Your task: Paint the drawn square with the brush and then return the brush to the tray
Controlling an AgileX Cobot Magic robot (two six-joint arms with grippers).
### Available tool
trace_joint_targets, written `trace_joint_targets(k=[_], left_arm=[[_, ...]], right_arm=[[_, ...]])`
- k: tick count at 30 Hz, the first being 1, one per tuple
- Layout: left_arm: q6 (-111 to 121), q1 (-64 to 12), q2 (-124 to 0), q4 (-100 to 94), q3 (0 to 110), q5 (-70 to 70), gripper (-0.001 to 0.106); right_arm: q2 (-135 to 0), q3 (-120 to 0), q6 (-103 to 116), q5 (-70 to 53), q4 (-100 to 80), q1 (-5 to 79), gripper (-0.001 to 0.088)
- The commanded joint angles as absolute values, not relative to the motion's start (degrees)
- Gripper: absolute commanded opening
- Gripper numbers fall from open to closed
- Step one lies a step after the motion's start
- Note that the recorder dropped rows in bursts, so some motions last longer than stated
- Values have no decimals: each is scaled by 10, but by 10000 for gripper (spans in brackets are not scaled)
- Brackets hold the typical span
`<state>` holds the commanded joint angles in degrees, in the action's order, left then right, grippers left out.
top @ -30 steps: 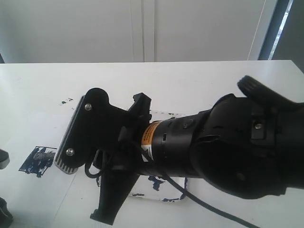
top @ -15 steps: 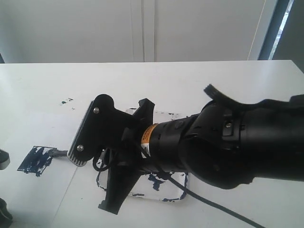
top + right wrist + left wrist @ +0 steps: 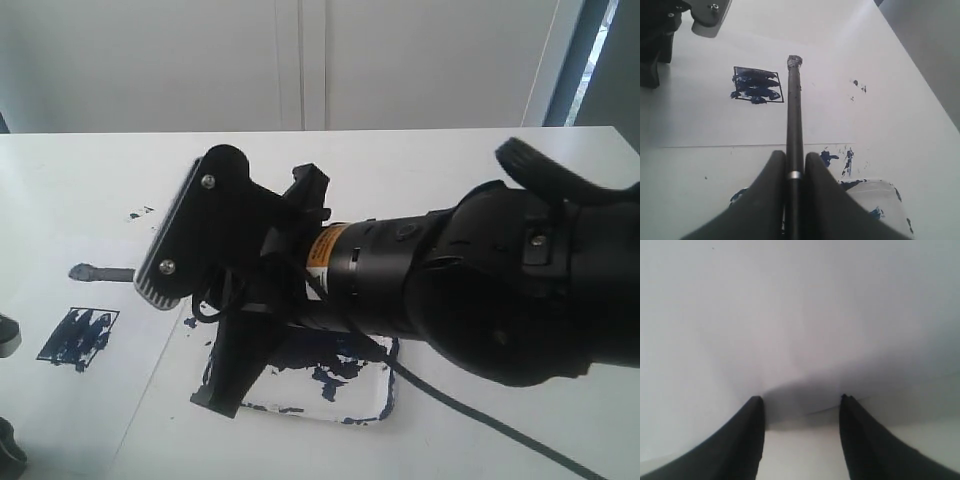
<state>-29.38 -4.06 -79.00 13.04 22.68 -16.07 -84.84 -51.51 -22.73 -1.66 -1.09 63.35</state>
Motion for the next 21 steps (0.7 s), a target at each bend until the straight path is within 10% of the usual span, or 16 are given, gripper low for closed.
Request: trace_joint_targets(k=[21], left_arm=[[-294, -41, -790, 130, 227, -160, 521]], right_arm=[[-897, -519, -219, -4, -11, 636, 0]])
